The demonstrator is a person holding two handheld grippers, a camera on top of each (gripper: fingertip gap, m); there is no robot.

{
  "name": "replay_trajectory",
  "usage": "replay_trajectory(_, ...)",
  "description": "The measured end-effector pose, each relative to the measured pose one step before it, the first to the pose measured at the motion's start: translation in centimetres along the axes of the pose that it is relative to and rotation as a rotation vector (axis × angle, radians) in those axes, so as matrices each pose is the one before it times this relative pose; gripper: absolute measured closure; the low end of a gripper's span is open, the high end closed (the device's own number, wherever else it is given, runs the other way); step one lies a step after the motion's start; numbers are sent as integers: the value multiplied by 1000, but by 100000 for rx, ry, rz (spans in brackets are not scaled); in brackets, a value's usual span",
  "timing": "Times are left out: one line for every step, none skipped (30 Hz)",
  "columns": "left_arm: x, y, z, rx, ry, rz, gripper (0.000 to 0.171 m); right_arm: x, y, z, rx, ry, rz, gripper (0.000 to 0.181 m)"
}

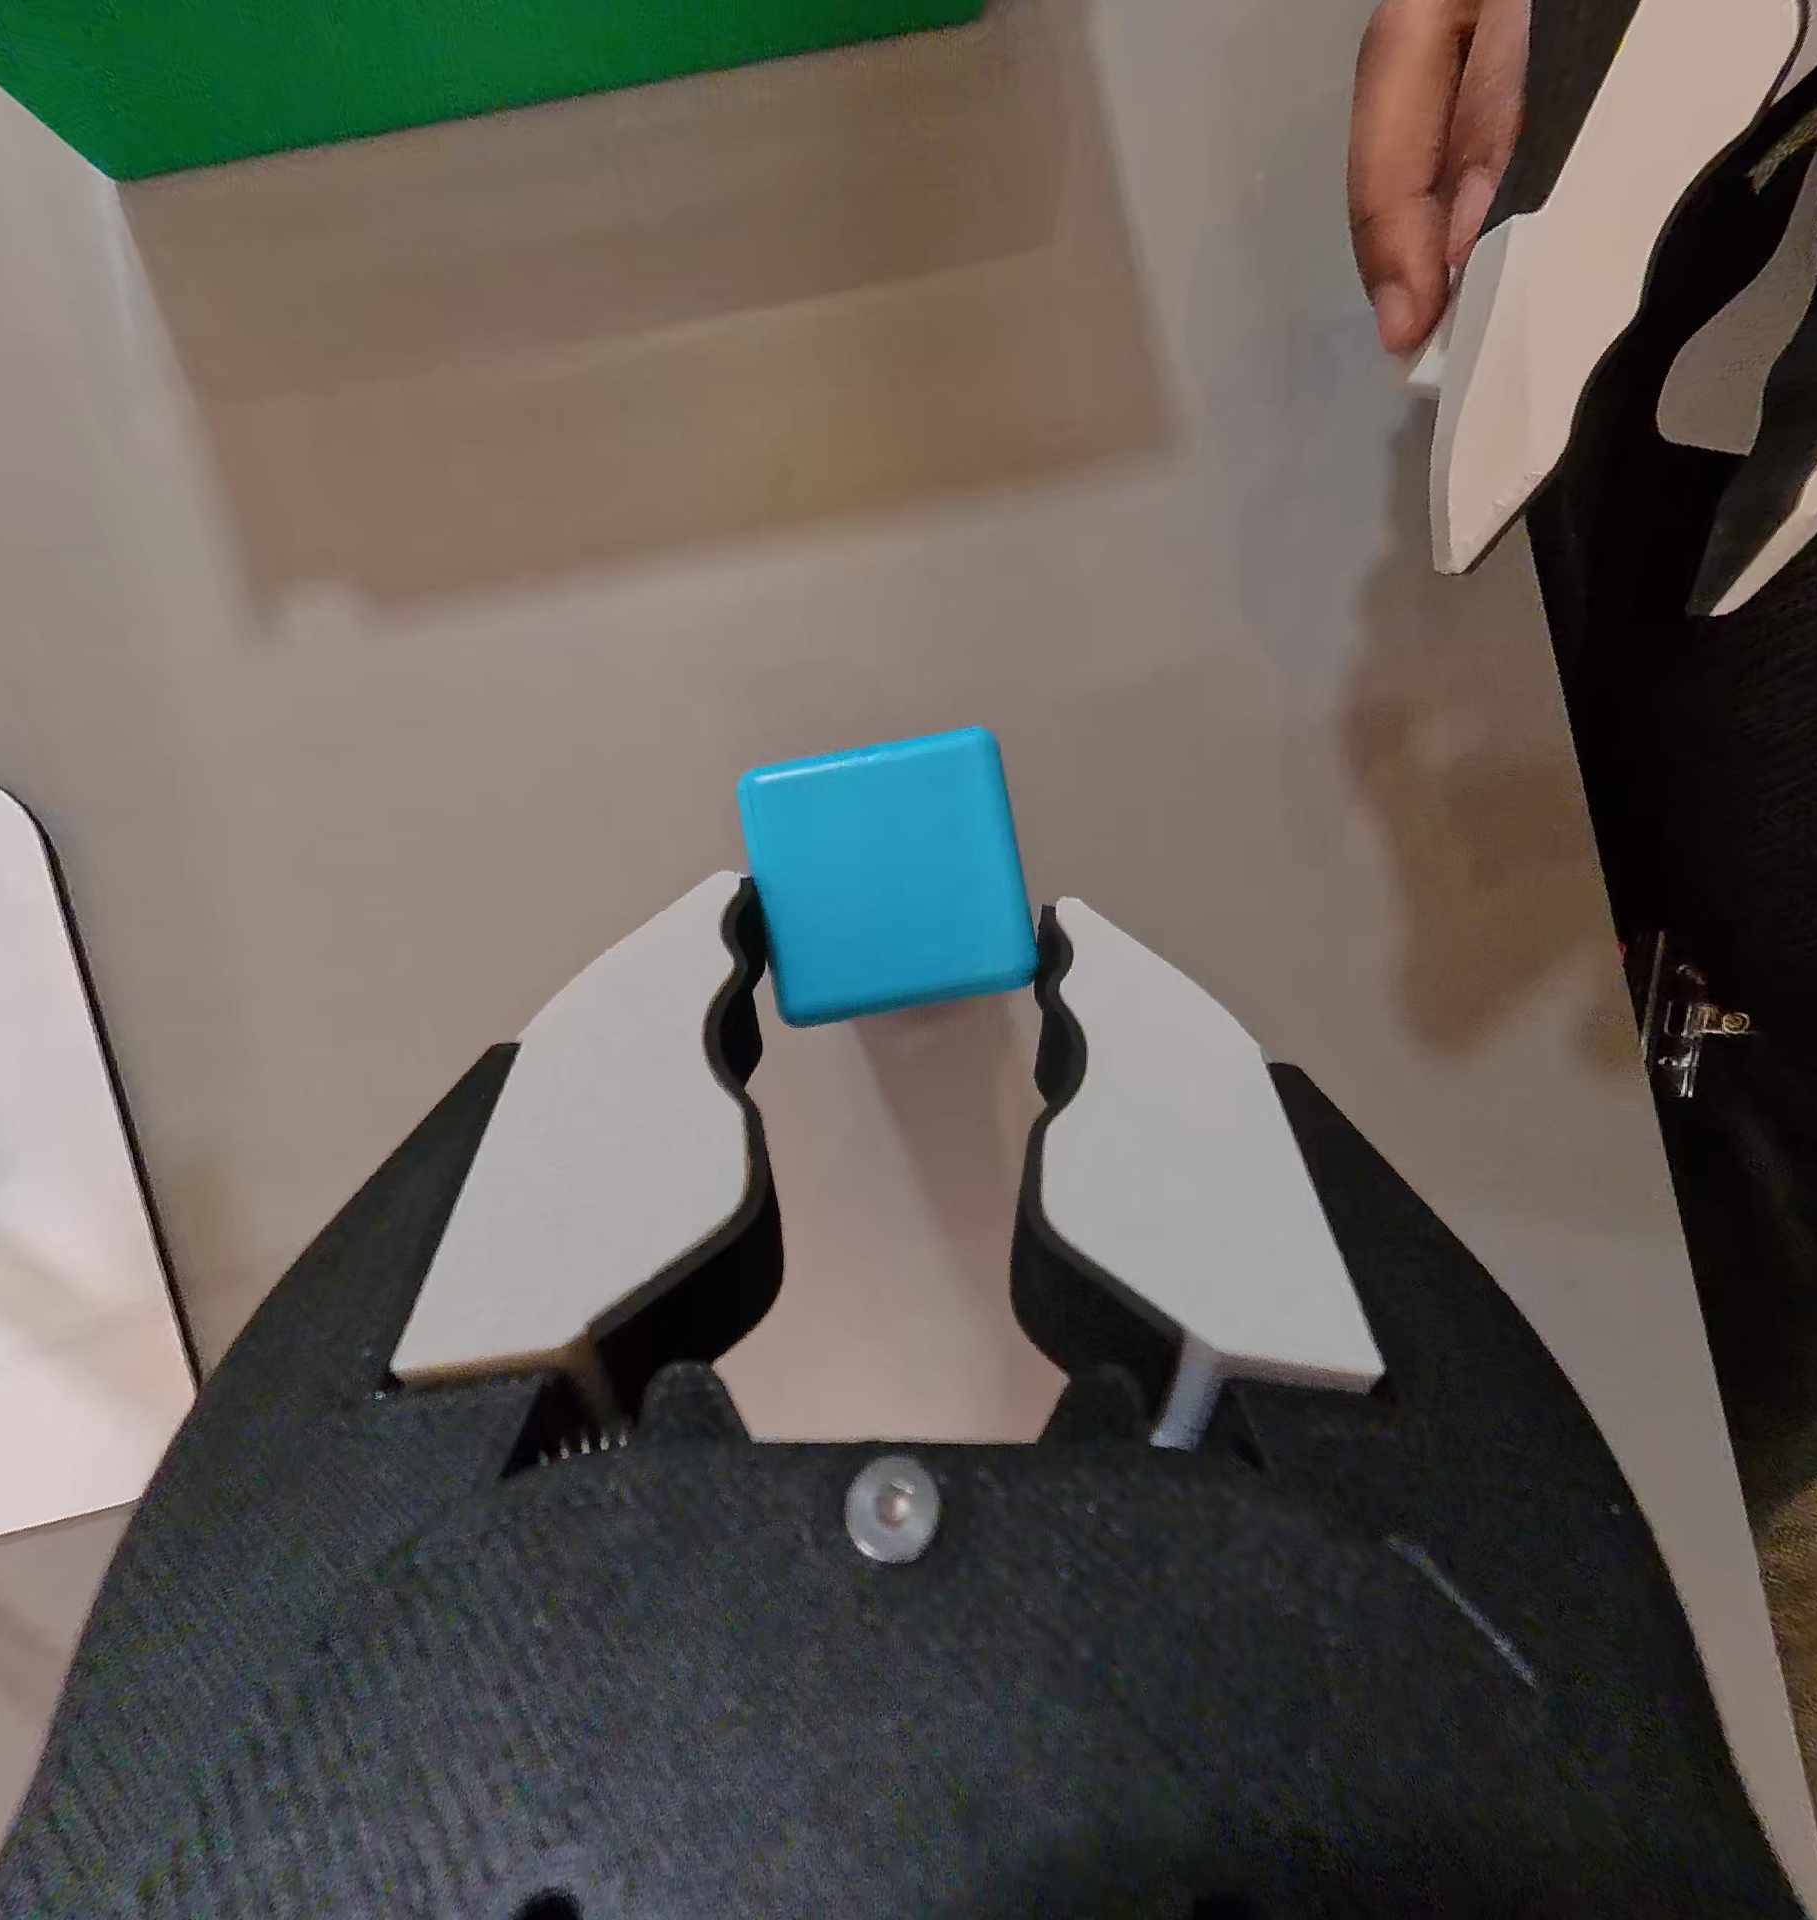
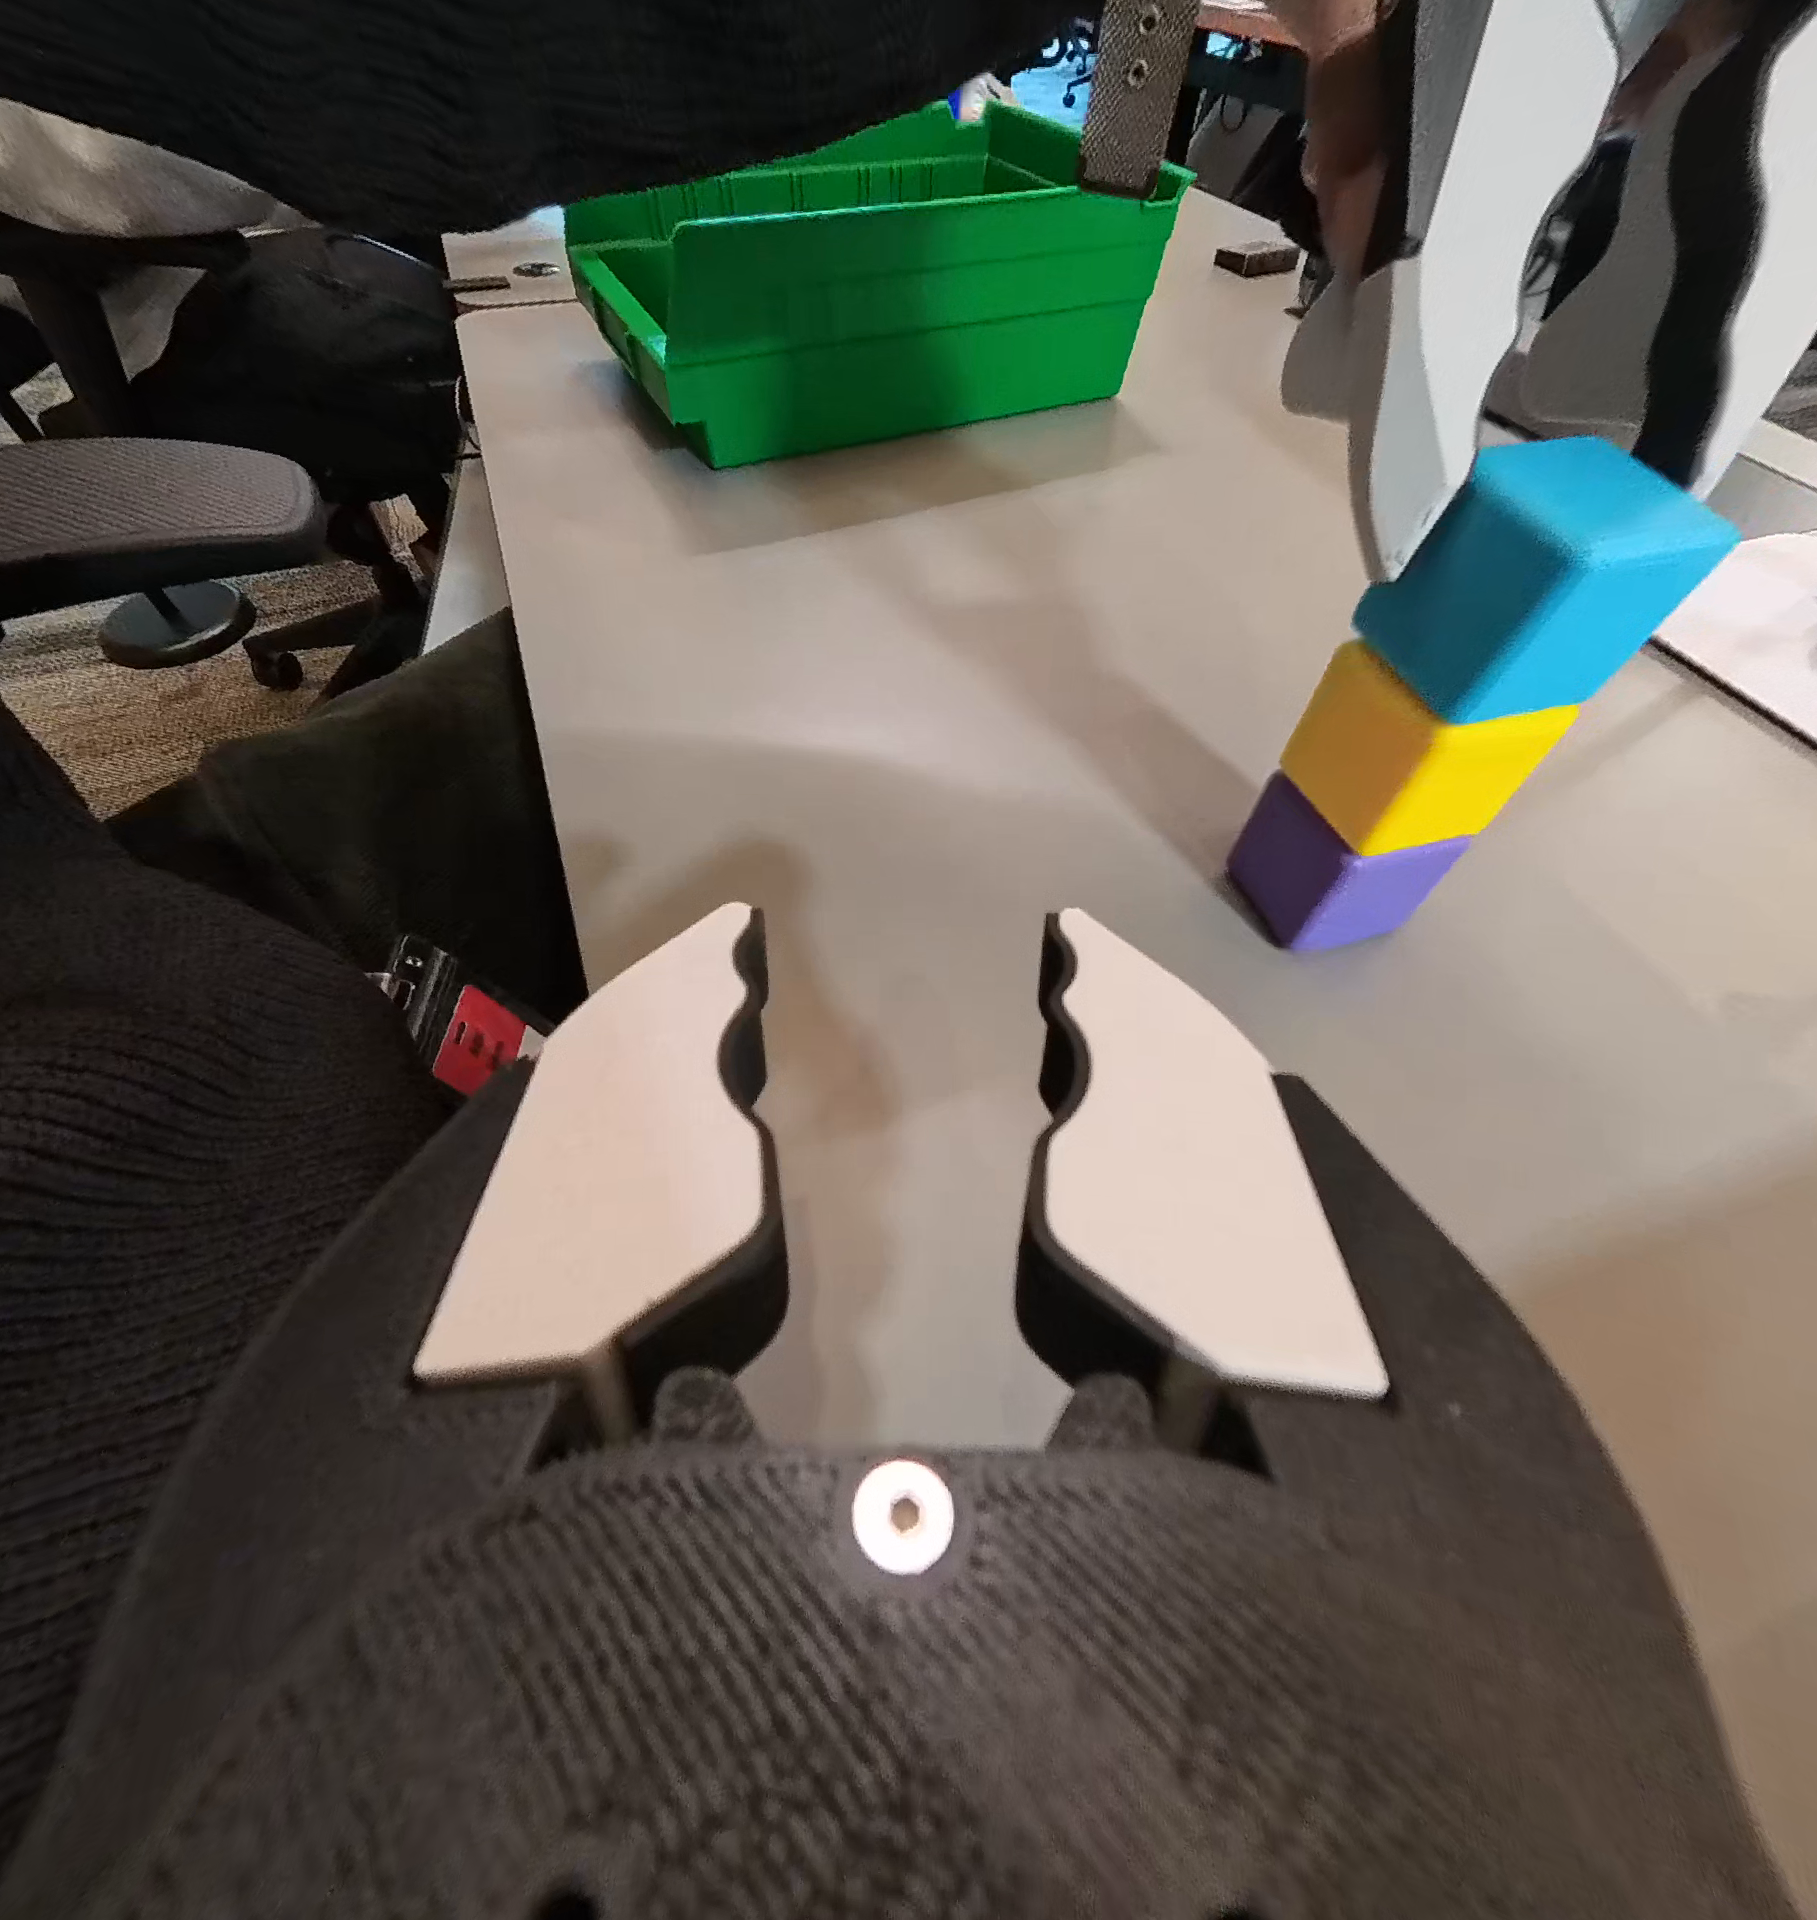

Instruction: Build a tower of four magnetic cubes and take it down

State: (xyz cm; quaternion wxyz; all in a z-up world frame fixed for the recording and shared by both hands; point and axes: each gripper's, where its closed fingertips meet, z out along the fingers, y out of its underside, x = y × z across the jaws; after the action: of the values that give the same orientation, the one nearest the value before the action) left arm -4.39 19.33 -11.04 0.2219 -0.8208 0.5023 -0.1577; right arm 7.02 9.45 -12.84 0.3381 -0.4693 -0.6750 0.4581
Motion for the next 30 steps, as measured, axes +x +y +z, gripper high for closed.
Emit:
replay_trajectory(-69,123,138,-463,-124,274,119,15,34,33,-135,-17,60,130)
replay_trajectory(39,-158,57,1387,733,-267,119,14,38,15,-105,-36,82,130)
replay_trajectory(-9,-83,27,759,437,-516,119,16,27,12,-93,-22,79,130)
replay_trajectory(-23,-23,8,373,128,-130,119,33,25,11,-69,31,81,130)
replay_trajectory(-28,6,-9,146,99,-115,119,27,23,5,-28,27,103,130)
replay_trajectory(-16,20,-18,181,138,-213,119,28,14,-1,-17,-22,141,130)
replay_trajectory(-26,17,-5,250,63,-221,119,22,11,8,-22,-74,178,130)
replay_trajectory(-16,19,-18,251,-19,-251,119,7,11,3,-7,-86,183,130)
replay_trajectory(-25,21,-7,218,-166,-333,119,13,8,5,19,-65,140,130)
replay_trajectory(-43,19,-16,167,-441,-391,119,6,1,-5,13,-53,79,130)
replay_trajectory(-5,-1,-1,216,-330,-281,119,4,1,-3,0,-27,32,130)
replay_trajectory(3,-14,8,301,-533,-275,119,-1,-2,8,-13,-31,9,130)
replay_trajectory(-2,-35,21,408,-643,-343,119,7,16,4,-69,-34,21,130)
replay_trajectory(34,-36,33,465,-585,-431,119,-1,27,16,-117,-36,37,130)
replay_trajectory(52,-22,38,282,-379,-501,119,-5,34,31,-132,-26,28,130)
replay_trajectory(103,23,62,-16,-159,-510,119,8,19,12,-130,13,-2,130)
replay_trajectory(120,42,88,-175,-9,-480,118,-10,18,3,-90,47,-46,130)
replay_trajectory(116,95,121,-513,-272,-420,118,5,-10,-1,-8,65,-77,130)
replay_trajectory(79,150,162,-901,-563,-181,118,-10,-15,-3,48,55,-72,130)
replay_trajectory(71,176,182,-1005,-773,44,118,-18,-11,-12,43,30,-45,130)
replay_trajectory(-55,115,176,-507,-1671,7,119,-14,-22,-1,4,12,-50,130)
replay_trajectory(-54,-5,133,259,-1550,2,119,-21,0,0,-2,29,-101,130)
replay_trajectory(-34,-85,79,931,-1225,-154,119,-26,-9,-8,10,60,-151,130)
replay_trajectory(9,-111,45,1078,-634,-334,119,-13,-10,-3,3,69,-129,130)
replay_trajectory(-55,-52,13,625,-809,-573,119,-10,-10,-6,13,53,-77,130)
replay_trajectory(-76,-6,-25,261,-765,-588,118,-16,-2,-2,16,21,-47,130)
replay_trajectory(-78,-21,-78,426,-627,-710,117,-3,-12,0,8,23,-45,130)
replay_trajectory(-59,-51,-121,630,-498,-874,116,-12,-21,-23,71,67,-107,130)
replay_trajectory(-111,-95,-195,902,-904,-1201,114,-1,-45,-18,184,117,-168,130)
replay_trajectory(-170,-120,-255,1047,-1316,-1380,108,-8,-64,-39,238,109,-165,130)
